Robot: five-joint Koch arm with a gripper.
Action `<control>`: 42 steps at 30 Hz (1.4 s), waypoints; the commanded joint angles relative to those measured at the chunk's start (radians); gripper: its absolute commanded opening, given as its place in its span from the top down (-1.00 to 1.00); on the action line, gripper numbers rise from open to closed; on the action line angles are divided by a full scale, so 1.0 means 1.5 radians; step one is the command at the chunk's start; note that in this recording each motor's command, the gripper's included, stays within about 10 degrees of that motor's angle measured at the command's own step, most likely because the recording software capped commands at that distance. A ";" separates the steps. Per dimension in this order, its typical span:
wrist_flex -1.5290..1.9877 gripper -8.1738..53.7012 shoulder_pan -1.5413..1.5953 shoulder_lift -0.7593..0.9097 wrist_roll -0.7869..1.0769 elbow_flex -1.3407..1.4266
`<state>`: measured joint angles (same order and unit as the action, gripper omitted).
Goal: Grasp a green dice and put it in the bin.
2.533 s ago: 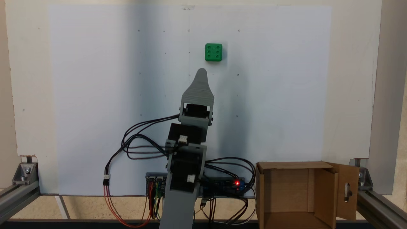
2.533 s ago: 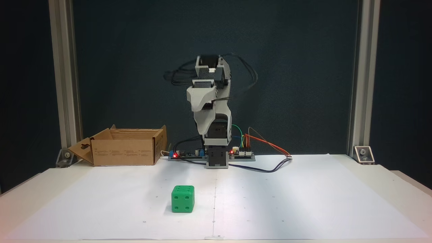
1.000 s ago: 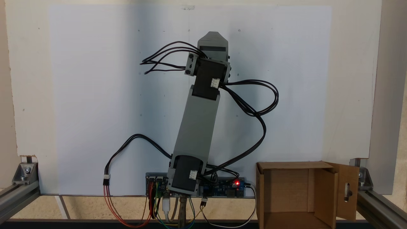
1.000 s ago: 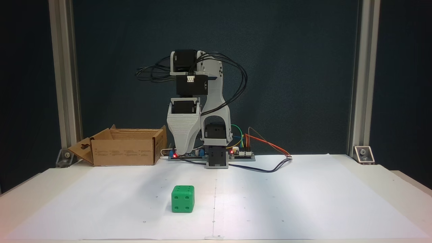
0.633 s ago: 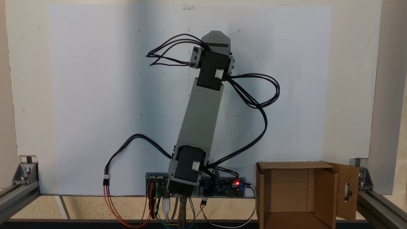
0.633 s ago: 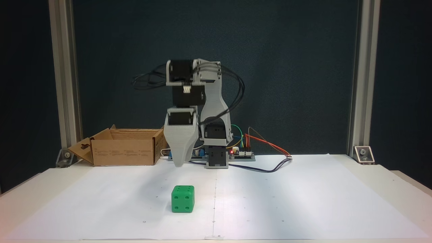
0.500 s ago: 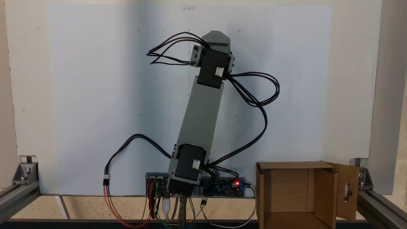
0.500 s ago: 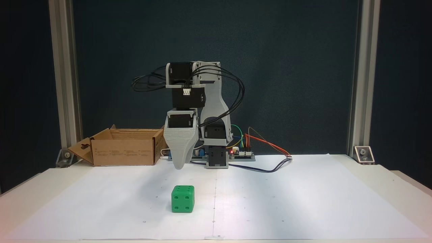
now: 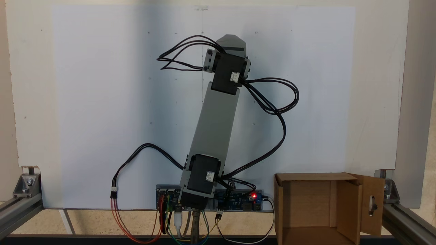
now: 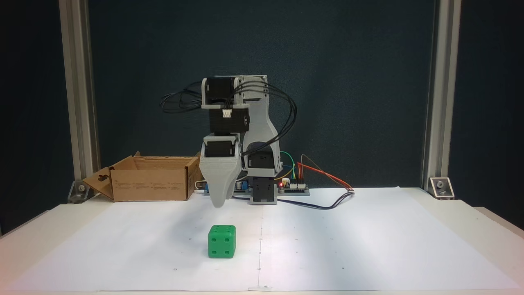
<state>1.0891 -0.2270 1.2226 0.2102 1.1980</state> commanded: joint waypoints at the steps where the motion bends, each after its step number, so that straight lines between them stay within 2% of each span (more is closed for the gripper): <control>1: -0.016 -0.68 0.004 0.007 0.021 -0.009; 27: -0.159 -0.66 0.015 0.004 -0.005 0.091; 42: -0.211 -0.66 0.014 -0.058 -0.004 0.102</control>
<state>0.7869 -0.2178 1.1290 0.2086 1.3683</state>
